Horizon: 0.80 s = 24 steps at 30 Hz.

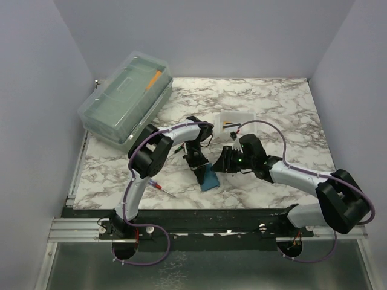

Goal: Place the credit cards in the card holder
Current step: Close the card holder at the center of the board.

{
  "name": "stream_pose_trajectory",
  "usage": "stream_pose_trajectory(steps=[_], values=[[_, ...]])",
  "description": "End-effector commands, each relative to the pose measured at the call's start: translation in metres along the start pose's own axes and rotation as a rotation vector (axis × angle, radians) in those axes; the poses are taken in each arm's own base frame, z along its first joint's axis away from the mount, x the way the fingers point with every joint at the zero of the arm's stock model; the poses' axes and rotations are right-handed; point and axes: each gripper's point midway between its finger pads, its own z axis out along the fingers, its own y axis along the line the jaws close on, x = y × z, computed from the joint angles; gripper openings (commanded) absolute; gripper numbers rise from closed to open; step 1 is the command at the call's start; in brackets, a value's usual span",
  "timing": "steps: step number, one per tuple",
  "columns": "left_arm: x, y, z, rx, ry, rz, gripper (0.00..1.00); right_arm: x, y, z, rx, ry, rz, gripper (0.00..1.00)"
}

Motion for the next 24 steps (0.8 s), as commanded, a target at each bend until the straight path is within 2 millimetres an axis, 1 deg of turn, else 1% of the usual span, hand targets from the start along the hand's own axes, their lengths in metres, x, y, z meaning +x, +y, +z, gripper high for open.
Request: stream_pose_trajectory(steps=[1,4,6,8,10,12,15,17,20,24], values=[[-0.111,0.009,0.091,-0.088,-0.305,-0.103,0.0,-0.012,0.011,0.0,-0.016,-0.01,-0.054,0.43],[-0.111,0.009,0.091,-0.087,-0.305,-0.095,0.0,-0.004,0.02,0.009,-0.102,0.036,-0.043,0.43],[-0.111,0.008,0.09,-0.084,-0.307,-0.093,0.0,0.002,0.021,0.017,-0.134,0.069,-0.027,0.36],[-0.111,0.007,0.09,-0.08,-0.304,-0.091,0.0,0.008,0.021,0.021,-0.158,0.087,-0.015,0.26],[-0.111,0.006,0.089,-0.077,-0.304,-0.091,0.0,0.012,0.021,0.023,-0.177,0.1,-0.012,0.22],[-0.112,0.005,0.089,-0.075,-0.304,-0.091,0.0,0.015,0.022,0.025,-0.196,0.111,-0.013,0.23],[-0.112,0.004,0.09,-0.074,-0.302,-0.089,0.0,0.018,0.026,0.027,-0.234,0.121,-0.02,0.28],[-0.112,0.004,0.09,-0.072,-0.299,-0.09,0.0,0.019,0.026,0.029,-0.242,0.131,-0.016,0.29],[-0.112,0.003,0.09,-0.07,-0.299,-0.093,0.0,0.023,0.023,0.033,-0.235,0.149,-0.008,0.29],[-0.113,0.002,0.09,-0.069,-0.297,-0.096,0.0,0.029,0.014,0.039,-0.213,0.178,0.002,0.22]])
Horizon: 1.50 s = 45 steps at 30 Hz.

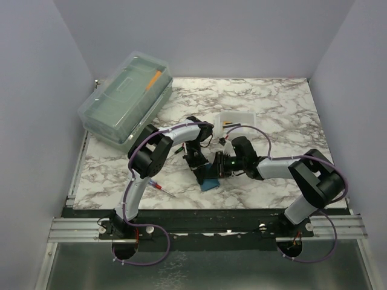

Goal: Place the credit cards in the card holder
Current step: Close the card holder at the center of the board.

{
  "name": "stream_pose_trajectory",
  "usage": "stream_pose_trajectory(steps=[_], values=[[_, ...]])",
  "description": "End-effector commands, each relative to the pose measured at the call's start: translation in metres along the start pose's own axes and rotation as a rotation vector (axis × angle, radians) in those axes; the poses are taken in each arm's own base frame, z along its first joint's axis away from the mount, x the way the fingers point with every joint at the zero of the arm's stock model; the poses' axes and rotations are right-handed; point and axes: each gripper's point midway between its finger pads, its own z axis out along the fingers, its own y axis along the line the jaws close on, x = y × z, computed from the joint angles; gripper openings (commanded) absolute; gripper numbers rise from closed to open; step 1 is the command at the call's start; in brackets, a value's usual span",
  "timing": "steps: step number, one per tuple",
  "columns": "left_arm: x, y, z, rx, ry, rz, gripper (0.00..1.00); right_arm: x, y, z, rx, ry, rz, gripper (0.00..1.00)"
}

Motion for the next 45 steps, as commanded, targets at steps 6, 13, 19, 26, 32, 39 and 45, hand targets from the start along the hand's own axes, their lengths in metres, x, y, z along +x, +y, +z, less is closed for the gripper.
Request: stream_pose_trajectory(steps=[6,13,19,26,32,39,45], values=[[-0.112,0.002,0.09,-0.07,-0.293,-0.105,0.0,0.007,-0.004,0.012,-0.022,0.048,-0.006,0.21],[-0.112,0.002,0.091,-0.07,-0.289,-0.107,0.0,0.005,-0.009,0.018,0.009,0.063,-0.002,0.18],[-0.112,0.002,0.09,-0.072,-0.294,-0.104,0.0,0.01,-0.023,0.02,0.1,0.079,-0.018,0.13],[-0.113,0.002,0.091,-0.071,-0.294,-0.101,0.0,0.02,-0.035,0.023,0.198,0.116,-0.062,0.14],[-0.113,-0.001,0.088,-0.063,-0.301,-0.095,0.0,0.024,-0.061,0.024,0.388,0.141,-0.073,0.01],[-0.113,-0.004,0.083,-0.048,-0.31,-0.08,0.0,0.034,-0.089,0.014,0.567,0.149,-0.071,0.0],[-0.114,-0.015,0.072,-0.005,-0.328,-0.046,0.0,0.045,-0.107,0.012,0.669,0.183,-0.069,0.0]])
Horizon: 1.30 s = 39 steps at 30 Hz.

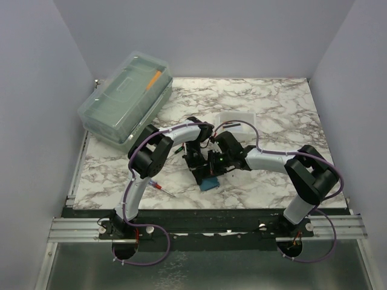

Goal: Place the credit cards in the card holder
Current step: Close the card holder at the center of the board.

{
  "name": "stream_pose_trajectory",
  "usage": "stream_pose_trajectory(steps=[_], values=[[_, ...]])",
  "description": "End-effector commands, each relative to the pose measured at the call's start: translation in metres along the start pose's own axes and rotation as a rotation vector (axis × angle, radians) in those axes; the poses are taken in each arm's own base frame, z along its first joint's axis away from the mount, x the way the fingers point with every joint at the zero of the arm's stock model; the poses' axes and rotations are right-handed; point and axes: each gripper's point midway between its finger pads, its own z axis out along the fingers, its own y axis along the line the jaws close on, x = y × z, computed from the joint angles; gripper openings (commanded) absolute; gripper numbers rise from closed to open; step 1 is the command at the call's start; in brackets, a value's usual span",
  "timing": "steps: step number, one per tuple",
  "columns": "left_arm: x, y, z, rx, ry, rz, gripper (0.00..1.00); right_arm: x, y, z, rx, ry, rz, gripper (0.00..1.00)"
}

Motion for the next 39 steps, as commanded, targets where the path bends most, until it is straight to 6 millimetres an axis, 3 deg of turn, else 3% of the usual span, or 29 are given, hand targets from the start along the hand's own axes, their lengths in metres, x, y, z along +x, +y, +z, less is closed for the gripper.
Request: stream_pose_trajectory(steps=[1,9,12,15,23,31,35,37,39], values=[[-0.108,-0.019,0.072,0.024,-0.293,-0.081,0.0,0.042,-0.091,0.023,0.395,0.066,-0.049,0.0],[-0.105,-0.049,0.046,0.173,-0.272,0.047,0.0,0.041,-0.11,0.015,0.517,0.031,-0.005,0.0],[-0.1,-0.053,0.029,0.239,-0.284,0.114,0.0,0.038,-0.094,0.018,0.425,0.017,-0.001,0.0],[-0.097,-0.045,0.009,0.298,-0.336,0.151,0.0,0.034,-0.07,0.02,0.299,0.003,0.007,0.0],[-0.066,-0.009,-0.033,0.471,-0.403,0.267,0.2,0.008,-0.015,0.008,0.062,-0.086,0.032,0.0],[-0.035,-0.008,-0.078,0.611,-0.508,0.486,0.44,-0.003,0.003,-0.002,-0.004,-0.108,0.091,0.0],[-0.028,-0.008,-0.093,0.653,-0.532,0.548,0.44,-0.003,0.009,-0.005,-0.046,-0.132,0.2,0.02],[-0.026,-0.007,-0.094,0.659,-0.53,0.568,0.42,-0.005,0.009,-0.007,-0.053,-0.151,0.255,0.13],[-0.023,-0.006,-0.089,0.665,-0.509,0.566,0.34,-0.007,0.011,-0.008,-0.067,-0.16,0.286,0.21]])
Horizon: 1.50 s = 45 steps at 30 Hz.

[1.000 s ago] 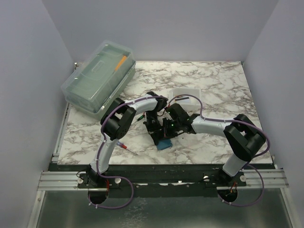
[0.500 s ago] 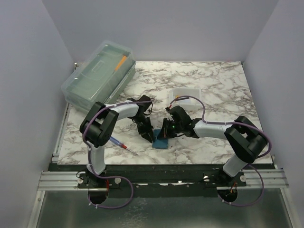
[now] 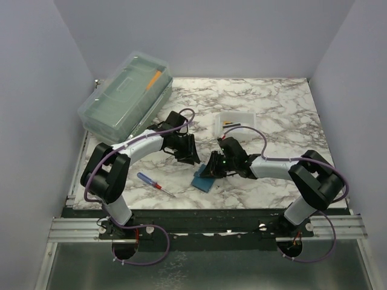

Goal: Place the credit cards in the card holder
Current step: Close the card holder at the center of the board.

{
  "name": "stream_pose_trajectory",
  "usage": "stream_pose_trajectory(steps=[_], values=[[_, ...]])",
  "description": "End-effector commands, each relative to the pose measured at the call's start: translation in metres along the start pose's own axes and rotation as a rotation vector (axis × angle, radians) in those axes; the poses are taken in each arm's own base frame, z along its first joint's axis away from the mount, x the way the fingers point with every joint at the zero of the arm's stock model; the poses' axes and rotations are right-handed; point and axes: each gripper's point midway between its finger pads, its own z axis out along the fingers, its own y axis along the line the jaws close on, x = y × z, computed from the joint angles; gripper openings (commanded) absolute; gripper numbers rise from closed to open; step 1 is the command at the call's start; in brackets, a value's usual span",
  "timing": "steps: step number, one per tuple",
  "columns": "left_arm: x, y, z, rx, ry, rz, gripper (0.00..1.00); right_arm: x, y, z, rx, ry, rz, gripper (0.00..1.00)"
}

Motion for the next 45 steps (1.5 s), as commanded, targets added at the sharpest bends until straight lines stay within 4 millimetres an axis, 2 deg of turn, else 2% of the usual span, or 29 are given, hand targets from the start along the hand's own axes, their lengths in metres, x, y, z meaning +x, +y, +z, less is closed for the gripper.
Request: stream_pose_trajectory(steps=[1,9,12,15,17,22,23,25,34,38,45], values=[[0.005,-0.003,-0.002,0.062,0.004,0.061,0.32,-0.001,0.0,-0.004,-0.005,-0.02,0.124,0.23],[0.031,0.017,0.009,0.05,0.033,0.011,0.3,-0.003,0.003,0.0,-0.012,-0.014,0.191,0.24],[0.028,0.017,0.011,0.059,0.01,0.012,0.36,-0.009,0.012,-0.005,-0.041,-0.041,0.19,0.29],[0.019,0.016,0.011,0.044,-0.02,0.008,0.36,-0.015,0.016,-0.011,-0.028,-0.061,0.188,0.31],[0.018,0.017,0.014,0.04,-0.016,0.002,0.34,-0.017,0.018,-0.012,-0.023,-0.057,0.185,0.32],[0.025,0.024,0.026,0.038,0.042,-0.027,0.23,-0.019,0.021,-0.009,-0.011,-0.045,0.183,0.33],[0.025,0.024,0.028,0.04,0.048,-0.027,0.18,-0.019,0.02,-0.008,-0.01,-0.043,0.184,0.33],[0.025,0.025,0.028,0.037,0.047,-0.026,0.15,-0.017,0.019,-0.005,-0.003,-0.029,0.185,0.32],[0.028,0.026,0.026,0.036,0.044,-0.017,0.14,-0.013,0.014,0.004,0.003,-0.003,0.197,0.3],[0.029,0.025,0.025,0.04,0.045,-0.013,0.14,-0.01,0.007,0.0,0.025,-0.014,0.214,0.34],[0.031,0.025,0.025,0.048,0.053,-0.006,0.14,-0.006,0.0,-0.005,0.045,-0.023,0.232,0.35]])
